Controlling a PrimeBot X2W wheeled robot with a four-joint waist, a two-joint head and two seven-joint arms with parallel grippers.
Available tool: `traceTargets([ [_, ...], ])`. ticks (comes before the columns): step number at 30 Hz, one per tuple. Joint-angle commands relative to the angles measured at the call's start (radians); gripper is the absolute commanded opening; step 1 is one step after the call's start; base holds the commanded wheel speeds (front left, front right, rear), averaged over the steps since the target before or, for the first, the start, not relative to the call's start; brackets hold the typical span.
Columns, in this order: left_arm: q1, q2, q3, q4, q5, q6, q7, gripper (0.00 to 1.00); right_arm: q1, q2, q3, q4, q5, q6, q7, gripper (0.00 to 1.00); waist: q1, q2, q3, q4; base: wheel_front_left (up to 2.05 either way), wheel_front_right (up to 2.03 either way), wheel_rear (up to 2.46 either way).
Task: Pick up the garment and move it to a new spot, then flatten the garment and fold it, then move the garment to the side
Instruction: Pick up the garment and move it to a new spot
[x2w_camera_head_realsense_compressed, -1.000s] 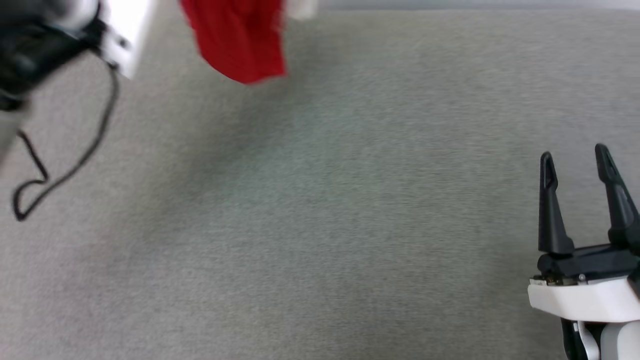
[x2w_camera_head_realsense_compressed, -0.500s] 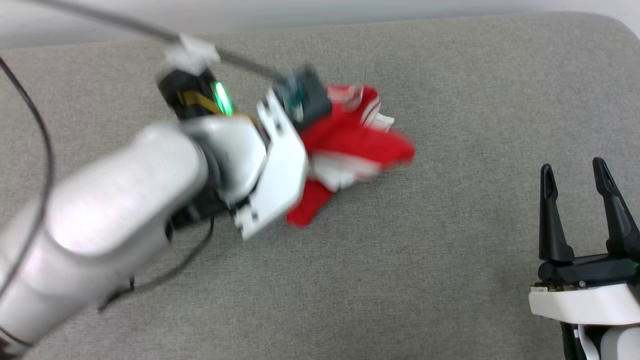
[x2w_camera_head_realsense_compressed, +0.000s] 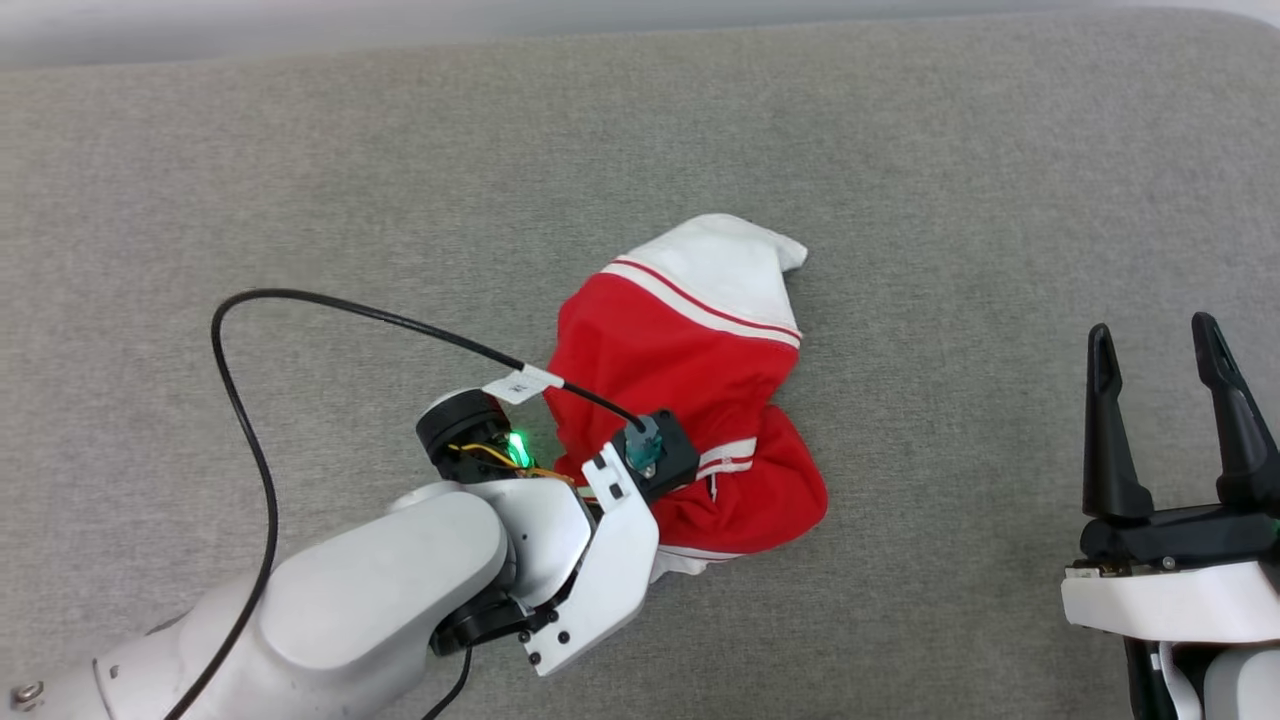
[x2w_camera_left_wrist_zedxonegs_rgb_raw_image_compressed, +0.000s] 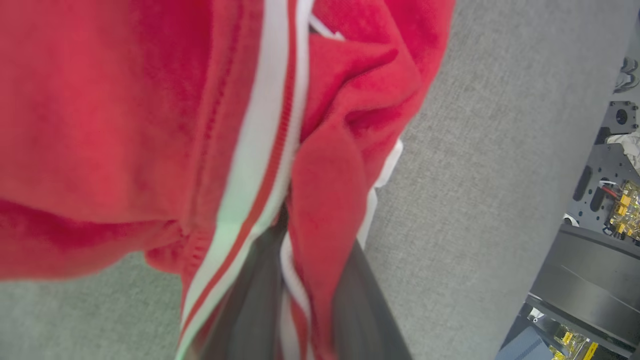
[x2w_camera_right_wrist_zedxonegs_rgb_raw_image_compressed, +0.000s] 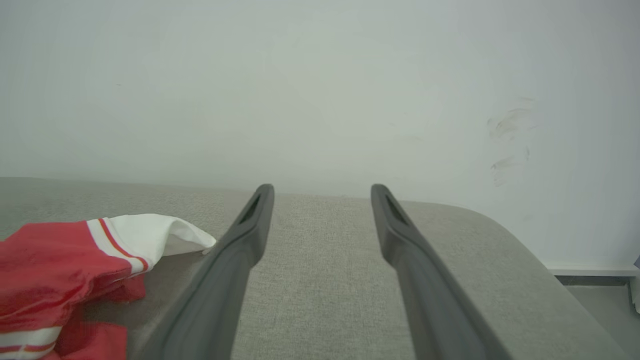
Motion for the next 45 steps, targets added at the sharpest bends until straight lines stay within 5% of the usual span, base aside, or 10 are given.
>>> traceTargets([
  [1,0.053,-0.006,-0.033,0.030,0.005,-0.006,-0.014,0.00,0.001,0.001,0.001,0.007,0.007,-0.001,-0.002,1.00,0.0001,0.0000,-0.014,0.014,0.00,0.00,0.00],
  [2,0.043,-0.009,-0.030,0.039,0.009,-0.005,-0.042,0.25,0.006,0.001,0.004,0.009,0.005,-0.001,-0.002,1.00,0.0001,0.0000,-0.021,0.018,0.00,0.00,0.00],
  [3,0.032,-0.013,-0.024,0.047,0.014,-0.004,-0.078,1.00,0.010,0.001,0.006,0.012,0.002,-0.001,-0.002,1.00,0.0001,0.0000,-0.028,0.021,0.00,0.00,0.00],
  [9,0.008,-0.031,0.044,0.023,0.049,0.007,-0.300,1.00,0.038,0.001,0.010,0.031,0.001,-0.001,-0.002,1.00,0.0001,0.0000,-0.084,0.031,0.00,0.00,0.00],
  [13,0.040,-0.021,0.093,-0.044,0.099,0.071,-0.448,1.00,0.064,0.001,0.000,0.039,0.003,-0.001,-0.002,1.00,0.0001,0.0000,-0.129,0.041,0.00,0.00,0.00],
  [24,0.206,-0.017,0.286,-0.043,0.238,0.443,-0.898,1.00,0.086,0.001,-0.021,0.051,0.011,-0.001,-0.002,1.00,0.0001,0.0000,-0.168,0.088,0.00,0.00,0.00],
  [32,0.401,-0.054,0.504,-0.030,0.288,0.648,-0.963,1.00,0.078,0.001,-0.023,0.057,0.006,-0.001,-0.002,1.00,0.0001,0.0000,-0.172,0.106,0.00,0.00,0.00],
  [39,0.602,-0.122,0.720,-0.065,0.407,0.661,-0.962,1.00,0.097,0.001,-0.013,0.065,0.012,-0.001,-0.002,1.00,0.0001,0.0000,-0.204,0.111,0.00,0.00,0.00],
  [45,0.749,-0.186,0.838,-0.071,0.479,0.556,-0.962,1.00,0.125,0.001,-0.010,0.071,0.024,-0.001,-0.002,1.00,0.0001,0.0000,-0.248,0.106,0.00,0.00,0.00],
])
